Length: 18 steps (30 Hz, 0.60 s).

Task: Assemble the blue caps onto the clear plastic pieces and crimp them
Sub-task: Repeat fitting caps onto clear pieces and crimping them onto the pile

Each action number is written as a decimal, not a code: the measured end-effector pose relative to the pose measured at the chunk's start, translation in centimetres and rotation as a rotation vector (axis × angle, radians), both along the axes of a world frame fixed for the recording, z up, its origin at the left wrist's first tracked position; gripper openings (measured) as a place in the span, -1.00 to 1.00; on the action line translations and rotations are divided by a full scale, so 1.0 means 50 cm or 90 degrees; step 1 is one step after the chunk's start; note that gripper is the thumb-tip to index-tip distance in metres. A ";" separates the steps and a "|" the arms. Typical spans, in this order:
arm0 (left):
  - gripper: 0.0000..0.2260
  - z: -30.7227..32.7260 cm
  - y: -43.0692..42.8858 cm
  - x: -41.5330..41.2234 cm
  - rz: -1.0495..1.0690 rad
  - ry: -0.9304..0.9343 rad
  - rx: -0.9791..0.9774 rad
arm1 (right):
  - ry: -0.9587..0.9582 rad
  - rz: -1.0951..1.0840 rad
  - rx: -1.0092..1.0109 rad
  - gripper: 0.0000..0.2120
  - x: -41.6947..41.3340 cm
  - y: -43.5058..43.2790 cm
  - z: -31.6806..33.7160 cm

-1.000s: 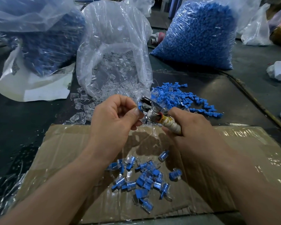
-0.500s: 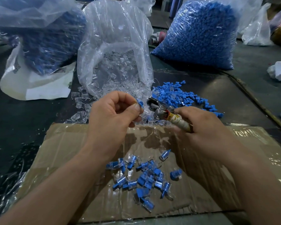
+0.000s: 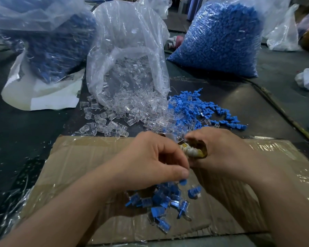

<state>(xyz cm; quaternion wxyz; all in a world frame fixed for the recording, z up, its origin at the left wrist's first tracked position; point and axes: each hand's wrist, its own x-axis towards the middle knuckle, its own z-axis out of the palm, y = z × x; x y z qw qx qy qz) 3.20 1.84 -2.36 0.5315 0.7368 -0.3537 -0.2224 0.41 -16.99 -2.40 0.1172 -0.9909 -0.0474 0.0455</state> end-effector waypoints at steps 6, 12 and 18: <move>-0.81 -0.003 0.003 0.003 0.056 0.003 -0.023 | 0.049 0.019 0.019 -0.44 0.002 -0.006 0.001; -0.87 -0.021 0.008 0.039 0.453 -0.209 0.126 | 0.078 0.023 0.035 -0.27 0.000 -0.016 0.004; -0.70 -0.042 0.015 0.039 0.400 -0.397 0.401 | -0.013 -0.006 0.102 -0.36 -0.003 -0.019 0.019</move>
